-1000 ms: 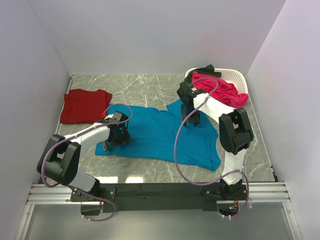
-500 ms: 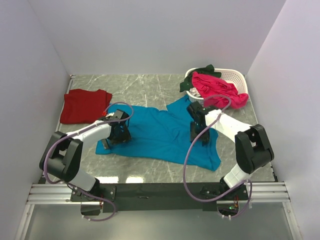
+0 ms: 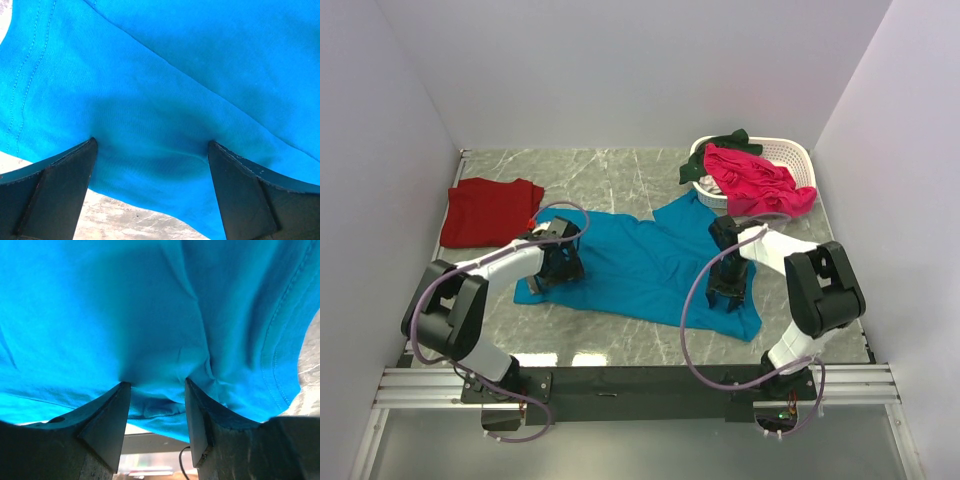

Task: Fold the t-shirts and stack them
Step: Fold the tshirt

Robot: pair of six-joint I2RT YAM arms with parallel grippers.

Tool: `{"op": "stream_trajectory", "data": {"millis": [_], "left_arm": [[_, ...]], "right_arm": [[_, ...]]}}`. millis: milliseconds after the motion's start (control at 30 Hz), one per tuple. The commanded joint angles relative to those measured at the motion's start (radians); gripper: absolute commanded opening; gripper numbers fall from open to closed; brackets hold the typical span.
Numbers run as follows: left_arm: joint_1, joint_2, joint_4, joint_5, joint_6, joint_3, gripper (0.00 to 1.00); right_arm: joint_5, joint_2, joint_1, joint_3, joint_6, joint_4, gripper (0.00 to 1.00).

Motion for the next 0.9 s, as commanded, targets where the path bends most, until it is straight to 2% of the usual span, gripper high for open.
{"op": "stream_trajectory", "data": {"millis": [0,400,633,867], "left_arm": [[0.002,-0.007,-0.009,0.023,0.002,-0.062,0.99],[0.001,-0.122,-0.058,0.086,-0.036,-0.14,0.99],[0.001,-0.15,-0.119,0.068,-0.03,-0.079,0.99],[-0.001,-0.142,-0.162,0.006,-0.016,0.105,0.99]], "right_arm": [[0.05,0.064,-0.046,0.042,-0.009,0.084,0.54],[0.147,0.171,-0.125,0.217,-0.127,0.023,0.54],[0.219,-0.026,-0.131,0.218,-0.138,-0.075,0.55],[0.199,-0.108,-0.158,0.139,-0.118,-0.103,0.55]]}}
